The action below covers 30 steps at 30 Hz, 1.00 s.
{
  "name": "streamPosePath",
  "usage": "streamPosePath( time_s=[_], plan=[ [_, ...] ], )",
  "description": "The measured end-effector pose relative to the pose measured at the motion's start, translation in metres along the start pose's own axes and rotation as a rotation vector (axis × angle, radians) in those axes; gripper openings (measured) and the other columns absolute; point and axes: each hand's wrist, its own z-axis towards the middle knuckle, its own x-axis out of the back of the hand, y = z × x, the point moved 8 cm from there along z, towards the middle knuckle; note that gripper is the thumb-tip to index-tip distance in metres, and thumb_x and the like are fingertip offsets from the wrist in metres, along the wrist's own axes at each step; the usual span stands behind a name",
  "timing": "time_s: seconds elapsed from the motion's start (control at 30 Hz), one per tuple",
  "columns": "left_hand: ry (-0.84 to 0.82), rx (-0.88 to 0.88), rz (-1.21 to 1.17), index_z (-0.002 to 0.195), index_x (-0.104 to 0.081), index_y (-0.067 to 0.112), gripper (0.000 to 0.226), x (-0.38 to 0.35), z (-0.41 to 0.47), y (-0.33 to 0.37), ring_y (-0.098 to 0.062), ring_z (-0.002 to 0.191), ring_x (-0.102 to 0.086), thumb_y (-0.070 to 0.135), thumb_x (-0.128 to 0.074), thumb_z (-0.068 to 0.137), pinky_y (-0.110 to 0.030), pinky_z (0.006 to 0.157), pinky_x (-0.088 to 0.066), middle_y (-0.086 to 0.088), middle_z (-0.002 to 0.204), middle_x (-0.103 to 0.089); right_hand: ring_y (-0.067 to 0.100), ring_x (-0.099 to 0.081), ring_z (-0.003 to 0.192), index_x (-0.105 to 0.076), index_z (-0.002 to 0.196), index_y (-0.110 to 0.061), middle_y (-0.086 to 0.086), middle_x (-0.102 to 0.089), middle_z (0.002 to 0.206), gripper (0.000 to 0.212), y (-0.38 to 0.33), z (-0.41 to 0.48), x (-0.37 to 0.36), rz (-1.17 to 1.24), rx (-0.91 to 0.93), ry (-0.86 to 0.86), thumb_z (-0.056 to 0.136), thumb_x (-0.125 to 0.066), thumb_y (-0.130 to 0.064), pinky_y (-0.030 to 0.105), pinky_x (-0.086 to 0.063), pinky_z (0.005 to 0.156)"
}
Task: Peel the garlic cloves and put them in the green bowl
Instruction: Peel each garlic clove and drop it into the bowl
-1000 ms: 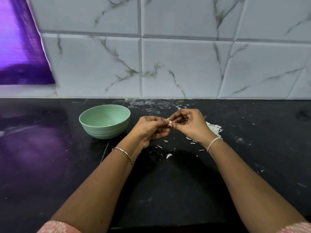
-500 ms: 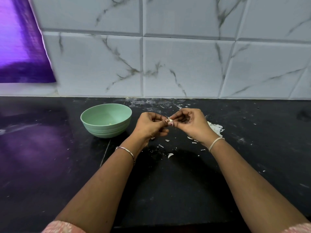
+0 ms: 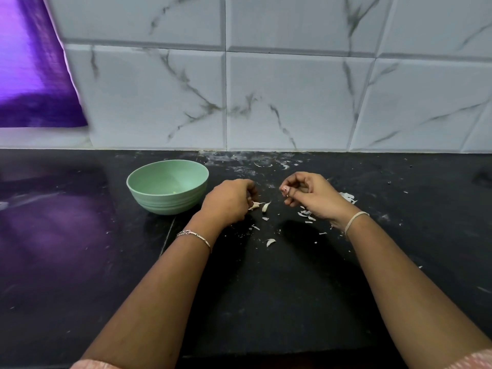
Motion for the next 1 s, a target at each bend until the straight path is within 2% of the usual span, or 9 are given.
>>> streamPosePath(
  time_s=[0.13,0.23,0.3,0.43,0.53,0.63,0.77,0.83,1.0],
  plan=[
    [0.068,-0.025,-0.007,0.095,-0.06,0.033,0.004,0.01,0.0,0.0,-0.02,0.096,-0.063,0.029,-0.059,0.093,-0.037,0.084,-0.052,0.008,0.104,-0.068,0.004,-0.053,0.063,-0.064,0.095,-0.008,0.0,-0.06,0.076,0.011,-0.001,0.0,-0.001,-0.08,0.01,0.007,0.092,-0.064,-0.019,0.017,-0.047,0.059],
    [0.12,-0.034,0.002,0.106,-0.06,0.027,0.014,0.016,0.002,-0.003,-0.021,0.097,-0.06,0.035,-0.059,0.094,-0.035,0.082,-0.049,0.006,0.103,-0.068,0.004,-0.046,0.059,-0.066,0.087,-0.009,0.001,-0.058,0.07,0.022,-0.002,-0.001,0.004,-0.12,0.009,0.059,0.088,-0.069,-0.031,0.016,-0.04,0.057],
    [0.131,-0.043,-0.038,0.1,-0.057,0.026,0.009,0.018,0.002,-0.004,-0.019,0.091,-0.06,0.034,-0.059,0.095,-0.033,0.079,-0.048,0.008,0.093,-0.067,0.008,-0.041,0.052,-0.065,0.081,-0.009,0.001,-0.052,0.061,0.025,-0.001,-0.002,0.011,-0.075,-0.016,0.102,0.086,-0.071,-0.033,0.017,-0.036,0.05],
    [0.169,-0.088,-0.243,0.091,-0.055,0.023,0.007,0.018,0.002,0.001,-0.004,0.066,-0.058,0.02,-0.06,0.095,-0.027,0.071,-0.047,0.013,0.074,-0.061,0.018,-0.043,0.058,-0.065,0.076,-0.008,0.008,-0.053,0.062,0.029,0.005,-0.004,0.047,-0.027,-0.023,0.277,0.077,-0.079,-0.033,0.029,-0.039,0.055],
    [0.133,-0.167,-0.369,0.097,-0.064,0.017,0.026,0.009,-0.002,0.017,-0.005,0.065,-0.061,-0.005,-0.051,0.092,-0.012,0.064,-0.047,0.004,0.091,-0.07,0.015,-0.047,0.057,-0.067,0.074,-0.01,0.003,-0.055,0.06,0.031,0.011,-0.007,0.066,-0.081,-0.041,0.343,0.072,-0.082,-0.036,0.028,-0.043,0.056],
    [0.127,-0.228,-0.345,0.104,-0.069,0.019,0.032,0.0,-0.004,0.032,-0.005,0.082,-0.062,-0.005,-0.053,0.089,-0.003,0.07,-0.043,0.009,0.102,-0.069,0.009,-0.055,0.05,-0.065,0.075,-0.012,0.002,-0.059,0.058,0.019,0.013,-0.005,0.059,-0.05,-0.05,0.271,0.078,-0.079,-0.025,0.022,-0.048,0.053],
    [0.195,-0.28,-0.465,0.106,-0.069,0.018,0.023,-0.002,-0.008,0.048,-0.009,0.082,-0.065,0.008,-0.071,0.085,-0.015,0.076,-0.05,0.013,0.095,-0.066,0.005,-0.057,0.046,-0.063,0.08,-0.006,0.01,-0.059,0.062,0.011,0.006,-0.004,0.036,0.08,-0.052,0.113,0.085,-0.071,-0.012,0.018,-0.051,0.049],
    [0.211,-0.309,-0.489,0.107,-0.069,0.018,0.027,-0.003,-0.009,0.054,-0.011,0.082,-0.065,0.011,-0.075,0.082,-0.018,0.076,-0.052,0.014,0.091,-0.066,0.007,-0.057,0.046,-0.064,0.079,-0.006,0.006,-0.058,0.058,0.013,0.002,-0.005,0.029,0.1,-0.054,0.064,0.086,-0.07,-0.015,0.019,-0.05,0.049],
    [0.246,-0.324,-0.525,0.112,-0.068,0.019,0.031,0.0,-0.006,0.058,-0.004,0.079,-0.065,0.004,-0.071,0.085,-0.01,0.074,-0.05,0.011,0.09,-0.069,0.009,-0.053,0.047,-0.064,0.075,-0.008,0.0,-0.055,0.054,0.027,-0.002,-0.01,0.02,0.199,-0.097,-0.026,0.073,-0.073,-0.034,0.02,-0.047,0.049]
  ],
)
